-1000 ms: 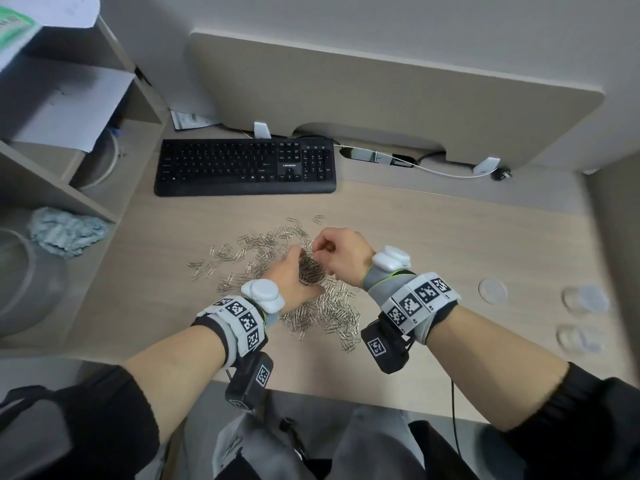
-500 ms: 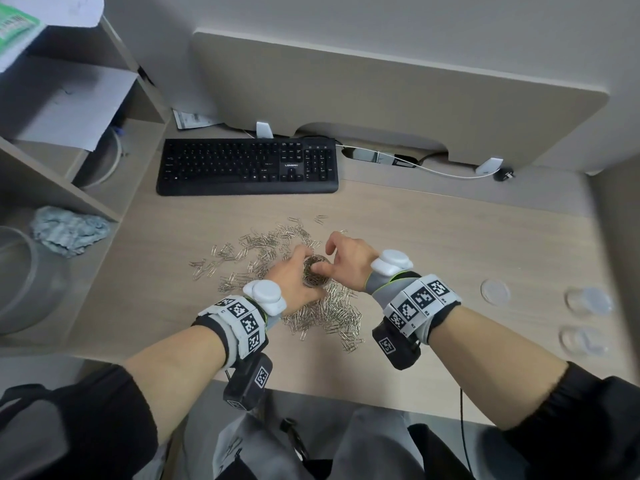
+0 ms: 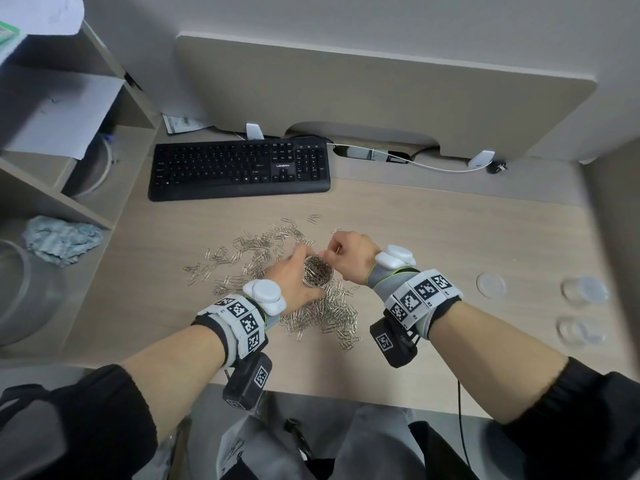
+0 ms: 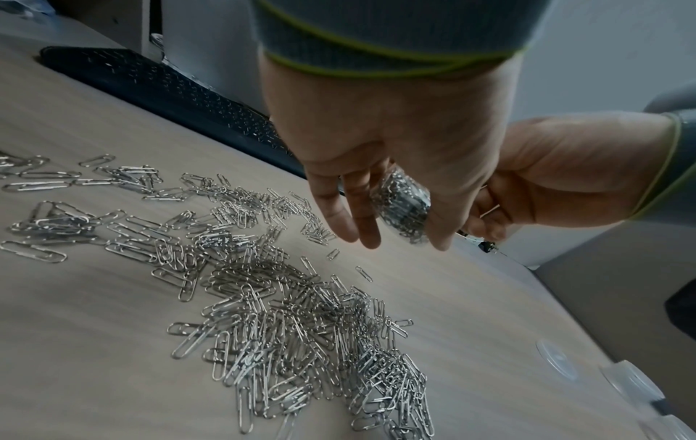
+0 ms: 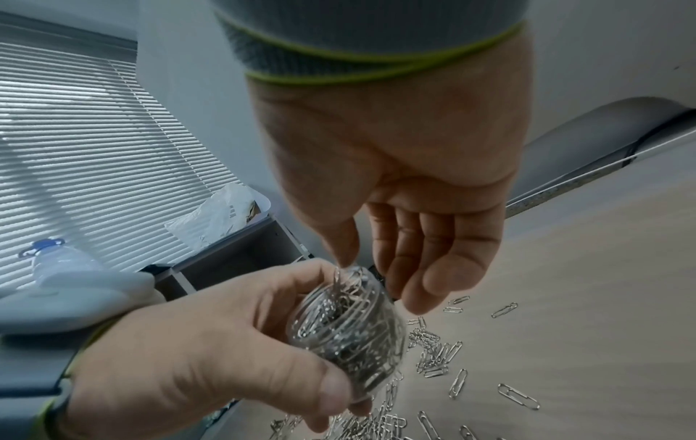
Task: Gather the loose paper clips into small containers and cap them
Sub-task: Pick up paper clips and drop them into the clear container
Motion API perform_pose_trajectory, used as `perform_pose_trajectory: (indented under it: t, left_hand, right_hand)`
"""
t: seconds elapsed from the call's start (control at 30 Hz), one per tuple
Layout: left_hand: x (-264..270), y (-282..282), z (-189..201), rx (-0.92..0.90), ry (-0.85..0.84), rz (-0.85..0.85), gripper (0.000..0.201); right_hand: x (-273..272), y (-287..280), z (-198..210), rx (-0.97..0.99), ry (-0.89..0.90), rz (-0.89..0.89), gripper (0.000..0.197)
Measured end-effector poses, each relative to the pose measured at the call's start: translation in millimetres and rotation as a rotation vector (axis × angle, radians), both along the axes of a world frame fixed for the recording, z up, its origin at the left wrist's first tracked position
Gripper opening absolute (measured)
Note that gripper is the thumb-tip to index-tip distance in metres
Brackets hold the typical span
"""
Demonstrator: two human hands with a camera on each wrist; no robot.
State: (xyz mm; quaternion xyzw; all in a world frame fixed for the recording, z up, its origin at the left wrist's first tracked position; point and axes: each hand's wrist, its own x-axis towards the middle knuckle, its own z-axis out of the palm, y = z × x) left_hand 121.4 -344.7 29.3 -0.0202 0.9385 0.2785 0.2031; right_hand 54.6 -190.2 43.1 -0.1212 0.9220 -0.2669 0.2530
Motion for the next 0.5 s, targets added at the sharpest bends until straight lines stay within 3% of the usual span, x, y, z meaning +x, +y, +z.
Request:
perform_pose_trajectory:
  t: [0.2,0.37,0.5]
  left_hand:
    - [-6,12,1,-0.006,-0.008,0.029,0.075]
    - [-10,22,1,-0.021,0.021,0.0,0.068]
    - [-16,31,1,0.022,-0.002,-0.016,0.068]
  right_hand:
    - [0,9,-4,0.041,-0.017,0.015,0.017]
    - [-4,19,-5,0.004,-0.021,-0.087,0.033]
    - [-3,27,-10,0.064,-0.043,-0.066,0.032]
